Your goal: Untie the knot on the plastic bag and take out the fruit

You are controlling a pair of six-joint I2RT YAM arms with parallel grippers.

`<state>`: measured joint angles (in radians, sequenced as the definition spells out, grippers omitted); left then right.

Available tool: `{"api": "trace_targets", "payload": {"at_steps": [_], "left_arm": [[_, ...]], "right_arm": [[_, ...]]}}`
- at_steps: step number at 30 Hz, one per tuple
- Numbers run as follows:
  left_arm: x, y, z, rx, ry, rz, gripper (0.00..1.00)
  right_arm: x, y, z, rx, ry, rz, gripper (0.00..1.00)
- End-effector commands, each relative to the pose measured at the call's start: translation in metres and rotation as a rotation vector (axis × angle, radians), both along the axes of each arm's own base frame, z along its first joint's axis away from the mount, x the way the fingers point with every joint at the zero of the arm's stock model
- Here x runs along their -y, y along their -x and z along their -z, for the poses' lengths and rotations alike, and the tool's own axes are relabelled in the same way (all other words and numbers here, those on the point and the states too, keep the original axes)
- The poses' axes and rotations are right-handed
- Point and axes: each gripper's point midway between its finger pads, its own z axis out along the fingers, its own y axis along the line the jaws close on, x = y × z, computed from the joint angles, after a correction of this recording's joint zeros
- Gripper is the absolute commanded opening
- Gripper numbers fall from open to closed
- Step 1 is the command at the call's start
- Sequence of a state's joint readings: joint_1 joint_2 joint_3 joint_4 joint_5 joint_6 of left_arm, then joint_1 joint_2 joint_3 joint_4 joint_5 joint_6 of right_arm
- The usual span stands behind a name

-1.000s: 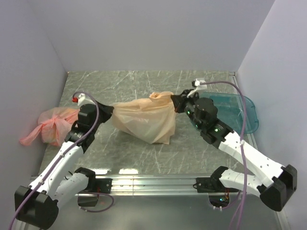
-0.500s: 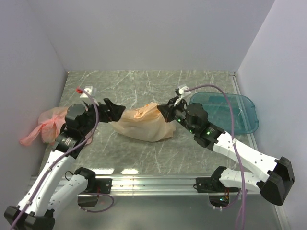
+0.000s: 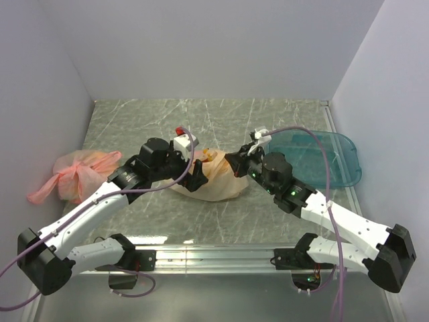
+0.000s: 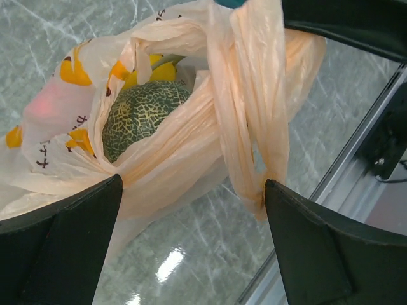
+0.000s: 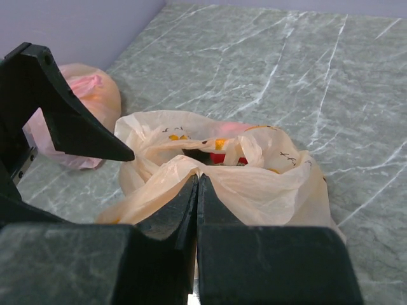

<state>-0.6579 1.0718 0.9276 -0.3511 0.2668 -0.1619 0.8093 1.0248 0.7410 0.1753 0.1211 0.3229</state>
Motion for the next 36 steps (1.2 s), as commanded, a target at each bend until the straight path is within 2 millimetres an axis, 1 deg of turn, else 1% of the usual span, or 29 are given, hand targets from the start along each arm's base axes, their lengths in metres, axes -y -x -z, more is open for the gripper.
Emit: {"api": "trace_targets", "payload": {"at_steps": [1, 2, 3, 4, 5, 6, 7, 8, 9, 10, 12, 13, 14, 15, 16, 17, 18, 19, 21, 22, 23, 25, 27, 30, 31, 32, 33, 34, 36], "left_arm": [[0.002, 0.002, -0.022, 0.138, -0.023, 0.079, 0.99], [0.000, 0.000, -0.022, 0.150, -0.033, 0.064, 0.99], [-0.008, -0.008, -0.022, 0.165, -0.054, 0.007, 0.99], [-0.012, -0.009, -0.030, 0.194, -0.041, -0.017, 0.99], [-0.014, -0.009, -0.029, 0.203, -0.037, -0.033, 0.99], [-0.017, -0.012, -0.033, 0.214, -0.020, -0.066, 0.99], [-0.019, -0.012, -0.047, 0.256, 0.023, -0.081, 0.99], [-0.019, -0.012, -0.049, 0.268, 0.040, -0.088, 0.99], [-0.020, -0.012, -0.048, 0.269, 0.048, -0.095, 0.98], [-0.017, -0.012, -0.048, 0.272, 0.057, -0.087, 0.97], [-0.013, -0.012, -0.048, 0.264, 0.052, -0.063, 0.97], [-0.007, -0.012, -0.040, 0.237, 0.035, -0.035, 0.97], [-0.006, -0.012, -0.036, 0.222, 0.019, -0.025, 0.98], [-0.003, -0.014, -0.041, 0.229, 0.018, -0.010, 0.98], [0.002, -0.015, -0.036, 0.215, 0.005, 0.012, 0.98], [0.008, -0.011, -0.039, 0.213, 0.015, 0.057, 0.99], [0.012, -0.010, -0.038, 0.217, 0.007, 0.088, 0.99], [0.017, -0.010, -0.031, 0.191, -0.001, 0.112, 0.99], [0.022, -0.006, -0.024, 0.194, -0.045, 0.183, 0.98], [0.025, -0.006, -0.015, 0.168, -0.068, 0.207, 0.98], [0.029, -0.003, -0.013, 0.159, -0.071, 0.238, 0.98], [0.031, 0.002, -0.001, 0.130, -0.099, 0.282, 0.97], [0.036, 0.009, 0.004, 0.115, -0.100, 0.322, 0.97], [0.043, 0.009, 0.012, 0.104, -0.113, 0.332, 0.93], [0.045, 0.007, 0.019, 0.091, -0.127, 0.330, 0.90], [0.047, 0.004, 0.020, 0.093, -0.137, 0.320, 0.88], [0.045, -0.003, 0.023, 0.092, -0.153, 0.280, 0.84], [0.046, -0.007, 0.027, 0.085, -0.163, 0.269, 0.75], [0.048, -0.015, 0.026, 0.084, -0.157, 0.226, 0.57]], "right_arm": [[0.011, 0.000, -0.012, 0.024, -0.045, 0.055, 0.00], [0.014, 0.000, -0.010, 0.016, -0.041, 0.069, 0.00], [0.018, -0.001, -0.009, 0.012, -0.043, 0.093, 0.00], [0.033, -0.005, -0.005, 0.008, -0.045, 0.170, 0.00], [0.045, -0.008, 0.002, -0.027, -0.064, 0.234, 0.00], [0.055, -0.007, 0.001, -0.036, -0.093, 0.279, 0.00], [0.067, -0.008, 0.017, -0.067, -0.097, 0.331, 0.00], [0.072, -0.007, 0.024, -0.108, -0.148, 0.355, 0.00], [0.078, -0.007, 0.029, -0.123, -0.175, 0.370, 0.00], [0.076, 0.000, 0.039, -0.140, -0.200, 0.338, 0.00], [0.072, 0.007, 0.045, -0.157, -0.233, 0.305, 0.00], [0.071, 0.009, 0.055, -0.177, -0.228, 0.295, 0.00], [0.066, 0.012, 0.057, -0.196, -0.245, 0.273, 0.00], [0.065, 0.014, 0.064, -0.211, -0.242, 0.267, 0.00], [0.064, 0.015, 0.065, -0.216, -0.245, 0.262, 0.00], [0.064, 0.015, 0.066, -0.220, -0.255, 0.259, 0.00], [0.063, 0.016, 0.064, -0.217, -0.263, 0.253, 0.00], [0.063, 0.016, 0.064, -0.215, -0.267, 0.252, 0.00], [0.064, 0.016, 0.061, -0.204, -0.271, 0.254, 0.00], [0.064, 0.015, 0.059, -0.198, -0.269, 0.254, 0.00], [0.064, 0.015, 0.058, -0.196, -0.269, 0.254, 0.00], [0.064, 0.016, 0.057, -0.194, -0.270, 0.250, 0.00], [0.063, 0.016, 0.059, -0.196, -0.267, 0.248, 0.00], [0.061, 0.016, 0.060, -0.199, -0.264, 0.237, 0.00], [0.060, 0.016, 0.061, -0.202, -0.264, 0.232, 0.00], [0.059, 0.016, 0.060, -0.202, -0.267, 0.230, 0.00], [0.059, 0.016, 0.060, -0.203, -0.267, 0.227, 0.00], [0.058, 0.017, 0.060, -0.203, -0.268, 0.224, 0.00], [0.058, 0.018, 0.062, -0.206, -0.267, 0.222, 0.00]]}}
